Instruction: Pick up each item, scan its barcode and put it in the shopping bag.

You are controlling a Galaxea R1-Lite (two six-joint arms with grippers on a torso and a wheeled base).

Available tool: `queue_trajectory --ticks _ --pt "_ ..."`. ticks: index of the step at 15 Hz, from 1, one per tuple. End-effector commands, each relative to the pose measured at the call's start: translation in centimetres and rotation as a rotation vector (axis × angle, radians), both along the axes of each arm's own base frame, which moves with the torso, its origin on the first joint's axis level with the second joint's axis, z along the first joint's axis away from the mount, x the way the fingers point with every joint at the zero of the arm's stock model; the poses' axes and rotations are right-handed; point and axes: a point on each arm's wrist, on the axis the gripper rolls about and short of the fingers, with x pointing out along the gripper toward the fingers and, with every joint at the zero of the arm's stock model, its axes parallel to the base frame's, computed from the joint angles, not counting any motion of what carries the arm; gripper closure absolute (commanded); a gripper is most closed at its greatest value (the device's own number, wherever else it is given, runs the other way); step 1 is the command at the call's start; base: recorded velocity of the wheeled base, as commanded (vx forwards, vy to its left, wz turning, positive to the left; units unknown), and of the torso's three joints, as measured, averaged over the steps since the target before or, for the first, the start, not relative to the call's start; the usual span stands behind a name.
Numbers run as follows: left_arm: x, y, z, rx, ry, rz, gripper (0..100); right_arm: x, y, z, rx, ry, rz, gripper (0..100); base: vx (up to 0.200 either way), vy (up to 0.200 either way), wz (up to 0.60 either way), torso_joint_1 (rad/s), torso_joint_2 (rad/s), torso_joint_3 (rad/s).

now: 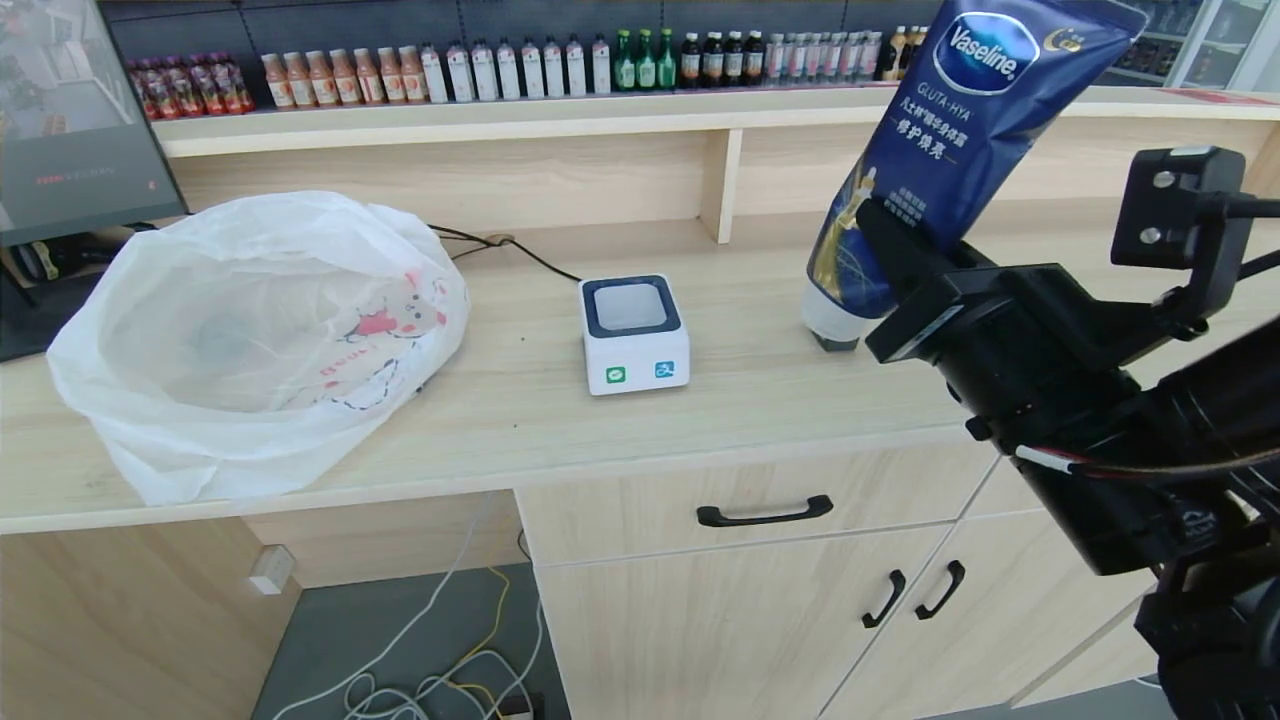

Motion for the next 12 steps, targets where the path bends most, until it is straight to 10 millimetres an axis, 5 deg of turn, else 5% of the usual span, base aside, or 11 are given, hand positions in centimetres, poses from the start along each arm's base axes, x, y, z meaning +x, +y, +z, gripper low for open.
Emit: queue_trajectory --ticks 1,12 --pt "0.0 0.0 0.0 -0.002 0.0 0.001 0 0.13 0.11 -0.22 -0.004 0.005 0.001 100 0.0 0.2 0.0 -0.002 0.01 -0.002" --pt "0.0 0.0 0.0 0.003 0.0 0.001 0 0.53 0.36 0.34 0.007 -0.018 0.011 100 0.0 0.182 0.0 0.006 0.0 0.002"
